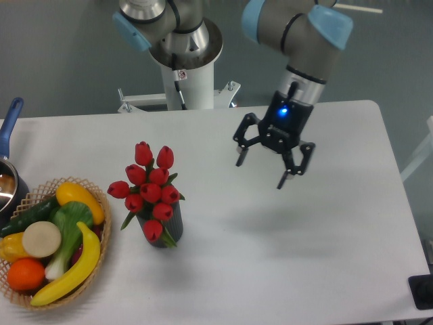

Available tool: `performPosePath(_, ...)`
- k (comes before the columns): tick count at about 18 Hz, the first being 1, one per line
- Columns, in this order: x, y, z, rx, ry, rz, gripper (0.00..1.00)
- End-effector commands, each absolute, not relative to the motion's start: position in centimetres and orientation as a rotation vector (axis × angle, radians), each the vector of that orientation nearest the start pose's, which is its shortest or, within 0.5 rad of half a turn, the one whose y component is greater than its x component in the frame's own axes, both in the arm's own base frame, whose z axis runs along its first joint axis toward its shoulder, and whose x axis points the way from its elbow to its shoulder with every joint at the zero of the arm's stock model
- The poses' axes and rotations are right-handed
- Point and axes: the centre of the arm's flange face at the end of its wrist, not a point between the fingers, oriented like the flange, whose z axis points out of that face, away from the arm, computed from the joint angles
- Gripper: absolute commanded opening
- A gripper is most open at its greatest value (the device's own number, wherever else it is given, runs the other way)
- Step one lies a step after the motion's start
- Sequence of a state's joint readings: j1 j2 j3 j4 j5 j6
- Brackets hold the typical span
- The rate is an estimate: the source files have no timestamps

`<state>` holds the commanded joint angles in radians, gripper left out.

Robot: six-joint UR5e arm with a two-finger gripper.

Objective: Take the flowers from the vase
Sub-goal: 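Move the open gripper toward the red tulip stems above the vase, then close the gripper around the tulip stems just below the blooms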

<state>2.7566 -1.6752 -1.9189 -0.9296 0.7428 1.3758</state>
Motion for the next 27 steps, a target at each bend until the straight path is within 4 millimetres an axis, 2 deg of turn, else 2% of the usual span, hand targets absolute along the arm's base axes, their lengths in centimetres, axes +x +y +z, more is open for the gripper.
performPosePath(1,-38.4,38.6,37.1,-2.248,0.332,-0.086,1.0)
performPosePath(4,-37.1,38.6,36.6,-2.238,0.34,-0.11,1.0)
performPosePath(9,-32.3,41.5,35.4,-2.22,0.433,-0.193,1.0)
performPosePath(12,-30.6,42.5,35.4,-2.209,0.472,-0.215,1.0)
performPosePath(16,-29.7,43.5,34.5,-2.203,0.494,-0.249,1.0)
performPosePath(19,-30.0,44.2,33.5,-2.169,0.49,-0.272,1.0)
performPosePath(22,-29.8,45.6,31.6,-2.143,0.514,-0.284,1.0)
performPosePath(27,-29.5,45.6,30.6,-2.134,0.483,-0.328,1.0)
